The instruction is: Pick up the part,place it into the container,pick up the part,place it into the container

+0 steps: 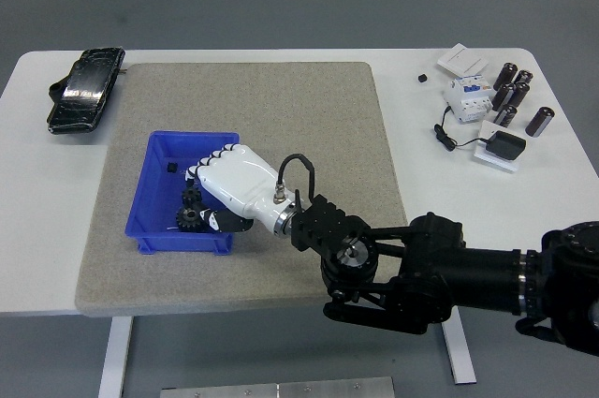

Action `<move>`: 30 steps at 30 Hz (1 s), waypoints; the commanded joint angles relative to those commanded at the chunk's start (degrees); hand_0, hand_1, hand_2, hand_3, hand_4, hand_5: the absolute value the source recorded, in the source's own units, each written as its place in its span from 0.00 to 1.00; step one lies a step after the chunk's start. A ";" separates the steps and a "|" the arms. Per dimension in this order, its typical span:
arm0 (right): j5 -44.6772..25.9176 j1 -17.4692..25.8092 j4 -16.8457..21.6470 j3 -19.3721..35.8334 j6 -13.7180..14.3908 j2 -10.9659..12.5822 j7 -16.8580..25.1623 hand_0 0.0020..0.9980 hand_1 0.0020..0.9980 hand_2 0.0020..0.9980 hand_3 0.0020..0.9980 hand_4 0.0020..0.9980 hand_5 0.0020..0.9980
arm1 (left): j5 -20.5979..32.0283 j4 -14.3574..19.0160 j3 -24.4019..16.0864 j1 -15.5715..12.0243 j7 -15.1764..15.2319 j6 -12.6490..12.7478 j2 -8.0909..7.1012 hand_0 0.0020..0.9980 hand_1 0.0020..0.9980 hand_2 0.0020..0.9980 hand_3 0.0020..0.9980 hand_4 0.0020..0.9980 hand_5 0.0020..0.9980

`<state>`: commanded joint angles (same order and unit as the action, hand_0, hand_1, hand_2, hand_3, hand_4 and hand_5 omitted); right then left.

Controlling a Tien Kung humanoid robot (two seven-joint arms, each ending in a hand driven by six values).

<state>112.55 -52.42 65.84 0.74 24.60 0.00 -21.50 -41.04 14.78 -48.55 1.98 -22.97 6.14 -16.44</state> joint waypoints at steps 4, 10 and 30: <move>-0.01 0.29 0.12 0.51 0.48 0.00 -0.01 0.75 0.74 0.72 0.68 0.58 0.35 | -0.11 0.00 -0.01 0.00 -0.01 -0.03 -0.09 0.68 0.64 0.60 0.58 0.64 0.26; -0.02 1.55 3.03 5.80 2.11 0.00 0.39 0.75 0.74 0.73 0.68 0.55 0.31 | -0.17 -0.01 -0.12 -0.18 -0.04 -0.02 -0.04 0.68 0.63 0.60 0.58 0.64 0.26; -25.57 19.32 13.07 38.26 4.27 13.49 19.62 0.73 0.72 0.71 0.68 0.62 0.36 | -0.22 -0.12 0.07 -0.68 0.01 -0.22 -0.37 0.68 0.64 0.60 0.58 0.64 0.25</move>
<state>86.98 -33.10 78.91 39.01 28.87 13.49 -1.88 -41.26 14.66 -48.49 1.30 -22.96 5.92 -16.80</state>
